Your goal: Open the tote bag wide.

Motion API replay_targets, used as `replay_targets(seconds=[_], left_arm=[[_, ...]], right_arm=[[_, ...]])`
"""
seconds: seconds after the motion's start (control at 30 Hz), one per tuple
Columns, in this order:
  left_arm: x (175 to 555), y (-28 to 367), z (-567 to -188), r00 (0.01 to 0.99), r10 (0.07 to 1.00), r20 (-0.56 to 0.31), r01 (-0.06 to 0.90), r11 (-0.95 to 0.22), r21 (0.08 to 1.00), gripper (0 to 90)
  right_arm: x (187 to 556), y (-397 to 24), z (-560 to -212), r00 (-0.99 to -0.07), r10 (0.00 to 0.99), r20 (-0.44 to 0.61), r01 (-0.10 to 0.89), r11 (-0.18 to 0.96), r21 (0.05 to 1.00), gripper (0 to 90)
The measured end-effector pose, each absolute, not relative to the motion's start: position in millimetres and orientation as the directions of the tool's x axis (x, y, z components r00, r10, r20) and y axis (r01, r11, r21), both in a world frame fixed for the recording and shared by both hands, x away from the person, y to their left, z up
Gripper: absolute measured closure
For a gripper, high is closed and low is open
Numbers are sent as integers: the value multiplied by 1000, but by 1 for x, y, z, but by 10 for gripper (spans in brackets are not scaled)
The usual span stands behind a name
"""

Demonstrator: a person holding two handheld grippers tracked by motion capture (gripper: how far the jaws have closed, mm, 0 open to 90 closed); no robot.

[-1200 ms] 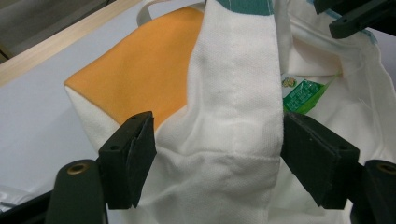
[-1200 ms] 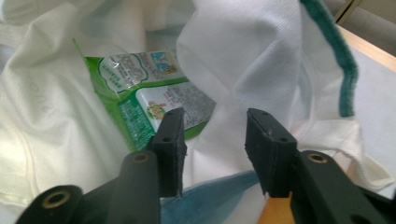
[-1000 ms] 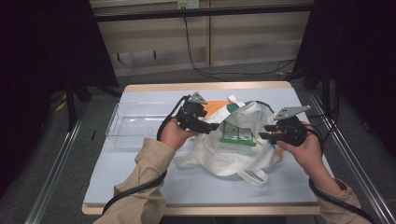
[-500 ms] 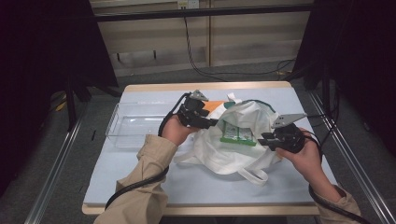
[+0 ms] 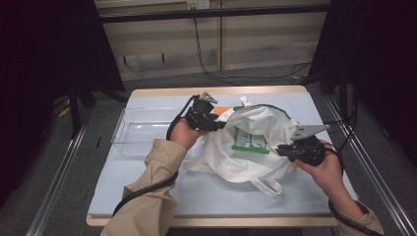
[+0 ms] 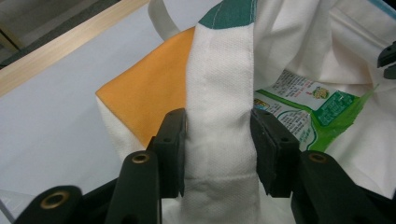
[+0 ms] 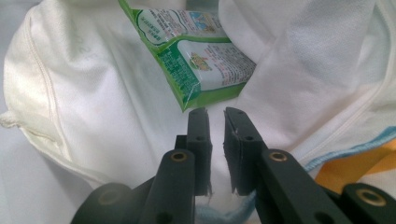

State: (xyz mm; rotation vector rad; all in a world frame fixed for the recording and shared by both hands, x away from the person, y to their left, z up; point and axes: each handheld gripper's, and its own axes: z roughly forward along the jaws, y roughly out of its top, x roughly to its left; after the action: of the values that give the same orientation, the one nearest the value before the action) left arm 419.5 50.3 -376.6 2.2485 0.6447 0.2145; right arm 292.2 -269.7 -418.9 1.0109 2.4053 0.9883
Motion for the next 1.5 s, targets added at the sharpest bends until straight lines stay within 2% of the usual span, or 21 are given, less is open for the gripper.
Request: replay_targets(seconds=[0.4,0.43,0.9,1.5], left_arm=[[429,49,-382,845,531,-55,404,-569,716,612],[429,49,-381,845,534,-37,400,-584,706,612],[443,48,-389,823,563,-79,441,-546,712,620],[446,49,-393,831,549,-90,440,-549,711,622]], right_arm=[[286,-277,-430,-679,733,-39,492,494,717,826],[286,-277,-431,-682,730,-42,484,494,722,825],[281,-284,-443,-665,747,-8,501,454,737,833],[276,-284,-450,-653,757,-18,480,432,763,846]])
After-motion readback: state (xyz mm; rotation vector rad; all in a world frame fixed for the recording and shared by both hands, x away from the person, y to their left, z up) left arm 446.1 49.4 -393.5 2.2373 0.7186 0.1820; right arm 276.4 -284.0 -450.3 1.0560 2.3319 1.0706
